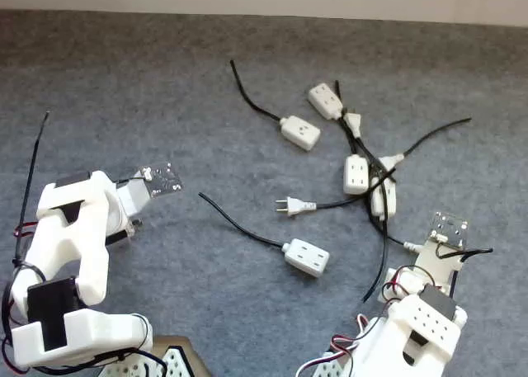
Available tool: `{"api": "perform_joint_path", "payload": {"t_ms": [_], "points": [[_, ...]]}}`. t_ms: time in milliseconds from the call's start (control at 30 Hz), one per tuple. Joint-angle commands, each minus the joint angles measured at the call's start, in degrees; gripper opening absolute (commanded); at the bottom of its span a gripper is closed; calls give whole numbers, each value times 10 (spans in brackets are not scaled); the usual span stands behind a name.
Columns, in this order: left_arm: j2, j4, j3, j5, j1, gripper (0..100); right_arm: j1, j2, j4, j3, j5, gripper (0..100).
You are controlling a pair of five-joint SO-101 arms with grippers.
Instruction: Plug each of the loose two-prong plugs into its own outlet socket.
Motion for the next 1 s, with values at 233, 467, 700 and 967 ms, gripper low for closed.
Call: {"api": "perform_joint_path", "payload": {"t_ms": [233, 467, 700, 967], "points": [[-165, -9, -71, 79, -13, 24, -9, 0, -19, 6, -1, 238], [-443, -10, 64, 209, 15, 24, -9, 0, -19, 6, -1, 238], [-742, -170, 342, 318, 81, 24, -9, 0, -19, 6, -1, 238], [-1017, -196, 468, 532, 144, 24, -9, 0, -19, 6, -1, 238]]}}
